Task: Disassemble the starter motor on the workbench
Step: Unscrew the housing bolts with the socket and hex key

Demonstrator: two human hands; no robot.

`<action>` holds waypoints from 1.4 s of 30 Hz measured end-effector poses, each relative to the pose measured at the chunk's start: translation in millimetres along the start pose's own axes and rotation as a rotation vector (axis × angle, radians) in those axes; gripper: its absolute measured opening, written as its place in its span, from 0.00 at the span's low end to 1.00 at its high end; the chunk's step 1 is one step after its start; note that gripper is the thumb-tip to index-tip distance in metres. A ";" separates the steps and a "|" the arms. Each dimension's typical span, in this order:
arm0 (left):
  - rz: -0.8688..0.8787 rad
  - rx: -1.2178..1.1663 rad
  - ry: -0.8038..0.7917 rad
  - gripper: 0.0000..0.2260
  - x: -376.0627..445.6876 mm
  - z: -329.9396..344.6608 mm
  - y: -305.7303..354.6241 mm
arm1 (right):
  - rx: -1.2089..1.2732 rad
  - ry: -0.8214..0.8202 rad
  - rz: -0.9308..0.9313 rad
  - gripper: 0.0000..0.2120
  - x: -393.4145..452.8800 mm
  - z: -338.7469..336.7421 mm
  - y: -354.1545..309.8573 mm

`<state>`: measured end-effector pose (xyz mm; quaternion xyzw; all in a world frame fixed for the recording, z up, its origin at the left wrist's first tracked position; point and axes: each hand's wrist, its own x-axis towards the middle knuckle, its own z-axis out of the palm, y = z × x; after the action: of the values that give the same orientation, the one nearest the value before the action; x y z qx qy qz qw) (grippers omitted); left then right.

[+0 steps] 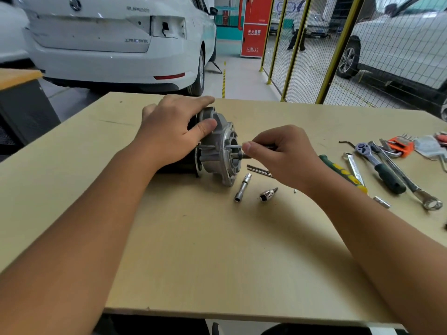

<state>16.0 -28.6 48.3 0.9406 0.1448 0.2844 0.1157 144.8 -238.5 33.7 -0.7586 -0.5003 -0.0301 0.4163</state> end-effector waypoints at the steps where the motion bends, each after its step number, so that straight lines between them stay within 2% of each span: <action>1: -0.004 -0.004 -0.013 0.28 2.6 -0.7 1.7 | 0.010 0.009 0.004 0.13 0.3 0.9 0.4; 6: -0.025 -0.099 -0.121 0.25 11.9 -8.1 4.0 | 0.027 0.010 0.003 0.13 0.8 0.7 2.4; 9: -0.008 -0.175 -0.194 0.19 24.1 -13.3 -0.2 | 0.045 0.009 0.006 0.12 0.1 2.0 2.5; 13: 0.007 -0.272 -0.209 0.14 33.1 -12.3 -5.3 | 0.068 0.037 -0.001 0.10 0.6 1.1 2.1; 19: 0.045 -0.347 -0.212 0.15 33.3 -13.8 -4.2 | 0.091 0.108 -0.034 0.06 1.0 0.5 -0.6; 22: 0.042 -0.332 -0.212 0.16 33.7 -14.4 -3.8 | 0.091 0.028 -0.010 0.07 2.4 -1.9 2.0; 26: 0.041 -0.259 -0.220 0.17 34.6 -15.8 -5.7 | 0.079 -0.073 0.044 0.13 2.5 1.2 5.0; 30: 0.016 -0.197 -0.265 0.20 34.5 -18.5 -2.7 | 0.179 -0.037 0.121 0.13 4.6 2.7 6.2; 32: 0.025 -0.162 -0.278 0.19 33.1 -20.1 0.0 | 0.223 0.005 0.131 0.12 5.9 2.6 6.2; 35: 0.043 -0.197 -0.303 0.13 28.4 -23.4 3.1 | 0.219 0.023 0.075 0.11 6.7 1.9 6.7; 37: 0.037 -0.232 -0.306 0.13 26.0 -25.1 2.8 | 0.165 0.014 0.006 0.11 7.6 0.2 7.2; 42: 0.043 -0.166 -0.195 0.24 19.5 -20.4 4.6 | 0.043 0.018 -0.112 0.13 8.8 0.4 14.3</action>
<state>20.8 -23.5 75.9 0.9538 0.0886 0.2050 0.2007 160.2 -233.9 28.9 -0.7201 -0.5388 -0.0494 0.4344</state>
